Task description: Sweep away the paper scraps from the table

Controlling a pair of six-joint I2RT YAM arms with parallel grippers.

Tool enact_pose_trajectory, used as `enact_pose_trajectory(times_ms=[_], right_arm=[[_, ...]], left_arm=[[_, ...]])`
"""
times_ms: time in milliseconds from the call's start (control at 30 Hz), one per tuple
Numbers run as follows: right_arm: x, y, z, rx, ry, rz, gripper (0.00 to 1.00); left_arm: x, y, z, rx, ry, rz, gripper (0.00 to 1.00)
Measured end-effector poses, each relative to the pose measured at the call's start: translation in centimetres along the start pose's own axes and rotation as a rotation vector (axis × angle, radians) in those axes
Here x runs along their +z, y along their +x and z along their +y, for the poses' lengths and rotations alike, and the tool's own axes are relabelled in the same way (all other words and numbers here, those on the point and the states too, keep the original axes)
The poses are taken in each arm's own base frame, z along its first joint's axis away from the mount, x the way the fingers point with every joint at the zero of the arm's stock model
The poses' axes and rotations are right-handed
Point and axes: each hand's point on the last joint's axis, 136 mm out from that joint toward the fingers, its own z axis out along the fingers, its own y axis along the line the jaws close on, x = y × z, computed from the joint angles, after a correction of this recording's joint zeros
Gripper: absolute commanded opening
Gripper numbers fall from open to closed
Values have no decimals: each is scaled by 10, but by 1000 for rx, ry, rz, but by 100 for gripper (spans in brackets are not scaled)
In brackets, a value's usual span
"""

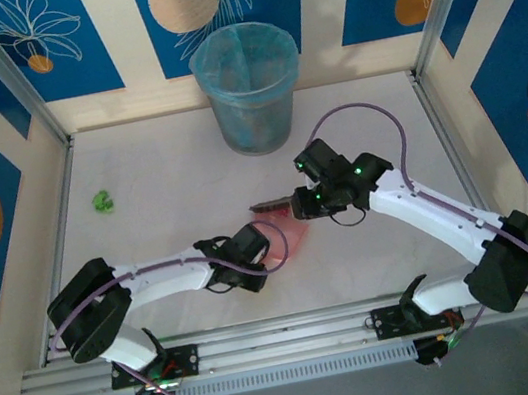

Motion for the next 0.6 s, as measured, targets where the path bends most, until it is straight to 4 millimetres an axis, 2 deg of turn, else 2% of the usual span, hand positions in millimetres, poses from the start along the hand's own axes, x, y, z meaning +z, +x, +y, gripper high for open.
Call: enact_pose_trajectory(times_ms=[267,600], right_arm=[[-9,1,-5,12,-7,-21,0],[-15,-5,-52,200,-38,-120,0]], left_arm=[[-16,-1,-3,-26,-21,71,0],[-26,18,-3,-69,-14,154,0]])
